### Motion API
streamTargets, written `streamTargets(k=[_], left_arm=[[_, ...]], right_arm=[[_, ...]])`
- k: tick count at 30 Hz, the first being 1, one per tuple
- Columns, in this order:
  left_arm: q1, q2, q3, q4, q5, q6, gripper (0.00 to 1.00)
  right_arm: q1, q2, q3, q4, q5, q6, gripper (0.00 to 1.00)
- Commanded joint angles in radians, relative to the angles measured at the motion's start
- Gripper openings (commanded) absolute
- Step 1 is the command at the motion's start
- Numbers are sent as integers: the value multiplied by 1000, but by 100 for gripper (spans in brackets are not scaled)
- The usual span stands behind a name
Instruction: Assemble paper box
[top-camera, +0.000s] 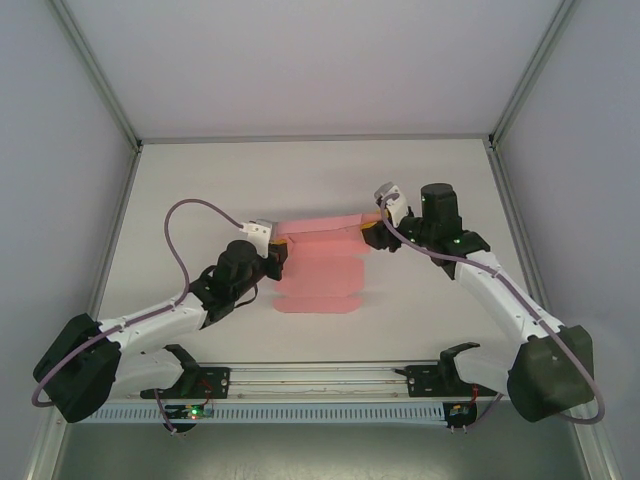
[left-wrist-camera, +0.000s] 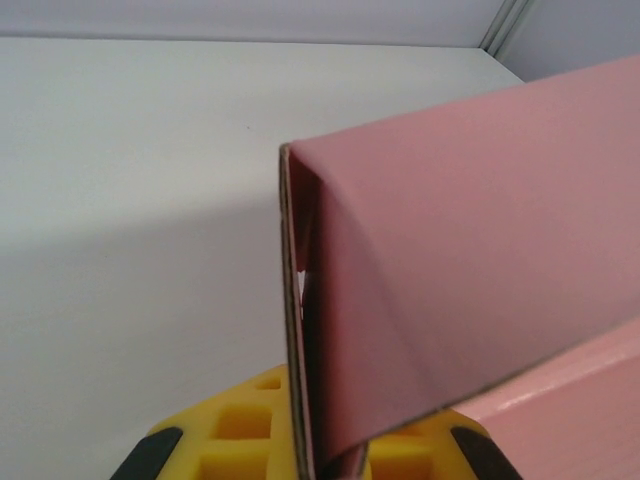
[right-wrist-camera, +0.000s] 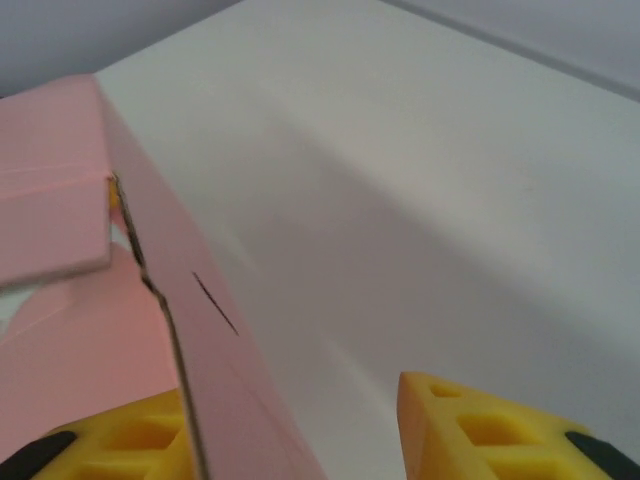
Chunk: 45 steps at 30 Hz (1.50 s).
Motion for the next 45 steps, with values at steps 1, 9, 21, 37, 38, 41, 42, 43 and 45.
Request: streamTargets(k=[1,9,21,37,38,41,42,43,45], left_arm=[[-9,11,8,63,44,47,0],[-10,87,57,49,-98,-31,0],[-6,342,345,-449,-719,-362,0],[81,321,284,-340,-403,-215,0],[80,297,263,-296,-357,-201,0],[82,229,230,-238,-280,-163,0],[80,207,220,-226,-262,-149,0],[81,189,211,-210,-232,-119,0],[81,154,193,-193,-193,-85,0]], right_arm=[[1,7,37,-7,-150,-51,37],[29,1,41,-36,-256,-71,2],[123,-72,97,-127,20,-22,0],[126,-75,95,-102,74,-7,21],[127,-78,98,-109,77,-20,29],[128,-93,120,-126,150,-1,51],[127,-100,131,-134,190,8,65],[127,-105,139,-136,241,11,76],[124,-102,158,-136,365,15,87]])
